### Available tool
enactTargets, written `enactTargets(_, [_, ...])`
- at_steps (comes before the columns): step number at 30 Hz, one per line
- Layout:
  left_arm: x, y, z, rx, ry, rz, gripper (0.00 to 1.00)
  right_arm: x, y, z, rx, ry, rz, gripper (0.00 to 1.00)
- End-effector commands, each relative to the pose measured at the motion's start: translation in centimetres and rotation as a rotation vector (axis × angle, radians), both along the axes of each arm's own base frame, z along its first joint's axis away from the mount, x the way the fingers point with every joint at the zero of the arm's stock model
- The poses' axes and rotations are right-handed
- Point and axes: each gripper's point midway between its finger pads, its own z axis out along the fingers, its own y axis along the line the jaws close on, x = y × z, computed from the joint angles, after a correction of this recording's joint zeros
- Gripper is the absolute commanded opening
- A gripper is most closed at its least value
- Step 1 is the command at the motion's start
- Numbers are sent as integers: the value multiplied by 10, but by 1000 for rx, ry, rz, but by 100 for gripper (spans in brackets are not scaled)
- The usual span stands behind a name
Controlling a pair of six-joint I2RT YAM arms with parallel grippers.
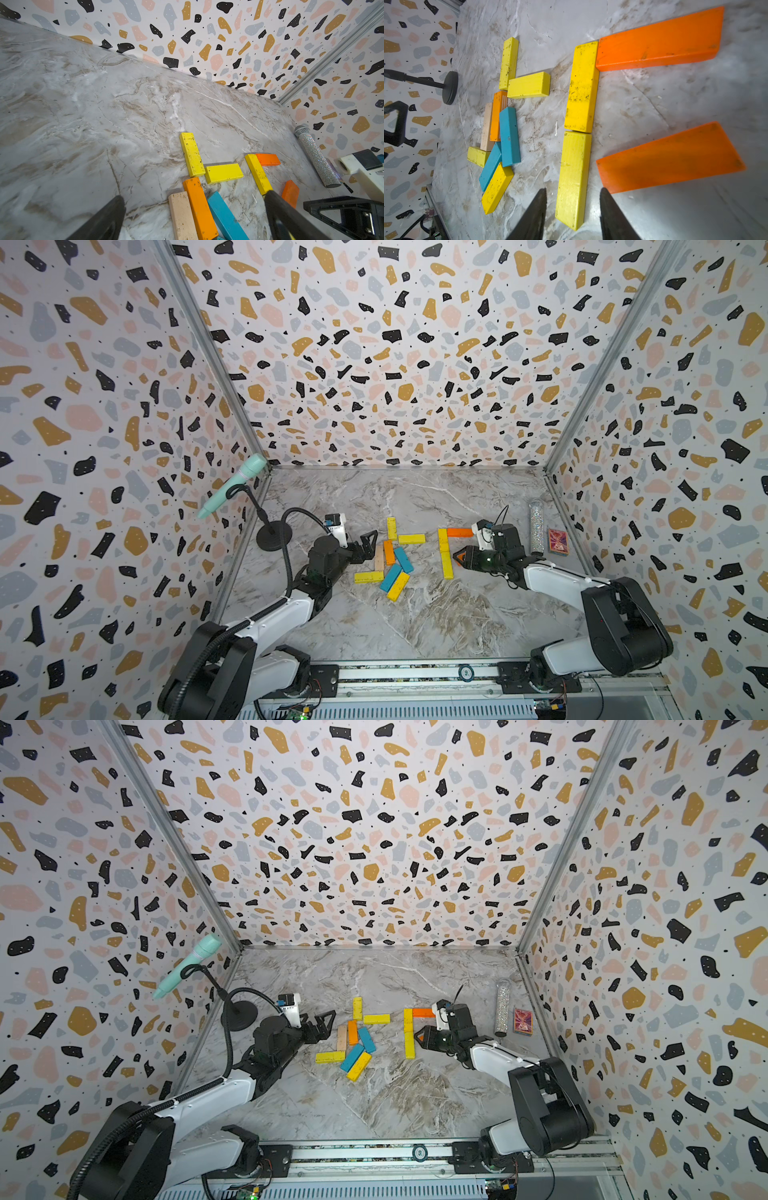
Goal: Assemble the number 6 with building blocks
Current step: Assemble the building block at the center of the board.
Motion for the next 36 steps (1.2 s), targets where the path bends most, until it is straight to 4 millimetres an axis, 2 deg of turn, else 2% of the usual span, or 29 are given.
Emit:
enactTargets(1, [6,-9,23,-17,-64,-30,99,-4,-4,-3,-11,6,-18,43])
enactTargets(8, [6,-9,24,-13,-67,-30,100,-4,-4,-20,-14,41,-8,44])
enactTargets(19, [6,-11,23,-8,-63,-36,100,2,-3,-30,-8,56,-5,43])
enactTargets(36, [7,-12,22,2,-59,-38,100,14,4,-34,6,55,14,43])
